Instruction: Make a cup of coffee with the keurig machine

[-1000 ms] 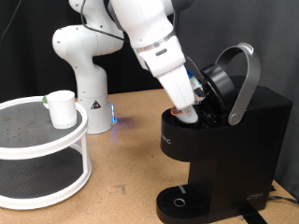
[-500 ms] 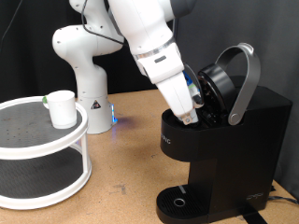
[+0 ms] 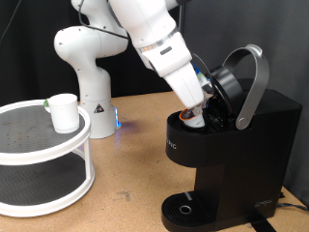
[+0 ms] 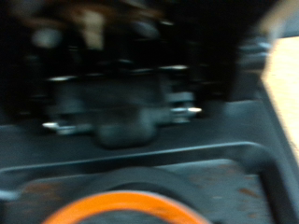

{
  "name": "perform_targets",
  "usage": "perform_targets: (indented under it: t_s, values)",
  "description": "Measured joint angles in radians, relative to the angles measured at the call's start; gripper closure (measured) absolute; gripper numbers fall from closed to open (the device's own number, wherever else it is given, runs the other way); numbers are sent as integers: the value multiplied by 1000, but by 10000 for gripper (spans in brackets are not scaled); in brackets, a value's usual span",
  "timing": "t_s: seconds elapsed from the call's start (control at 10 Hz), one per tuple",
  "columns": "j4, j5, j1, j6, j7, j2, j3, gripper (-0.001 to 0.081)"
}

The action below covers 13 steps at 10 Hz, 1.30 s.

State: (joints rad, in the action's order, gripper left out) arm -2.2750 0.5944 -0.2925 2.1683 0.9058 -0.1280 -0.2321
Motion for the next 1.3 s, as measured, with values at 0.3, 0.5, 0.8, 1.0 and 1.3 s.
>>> perform_targets:
  t_s: [0.3,0.5,0.8,1.0,1.3]
  values:
    - [-12,-45,1,-53,3,-18,0,6]
    - [-29,-33,-1,-62,43,-18,5,6]
    - [-37,15,-5,-66,101,-19,11,6]
    - [-37,21,-5,-67,101,-22,16,6]
    - [-36,23,-5,-68,98,-23,18,6]
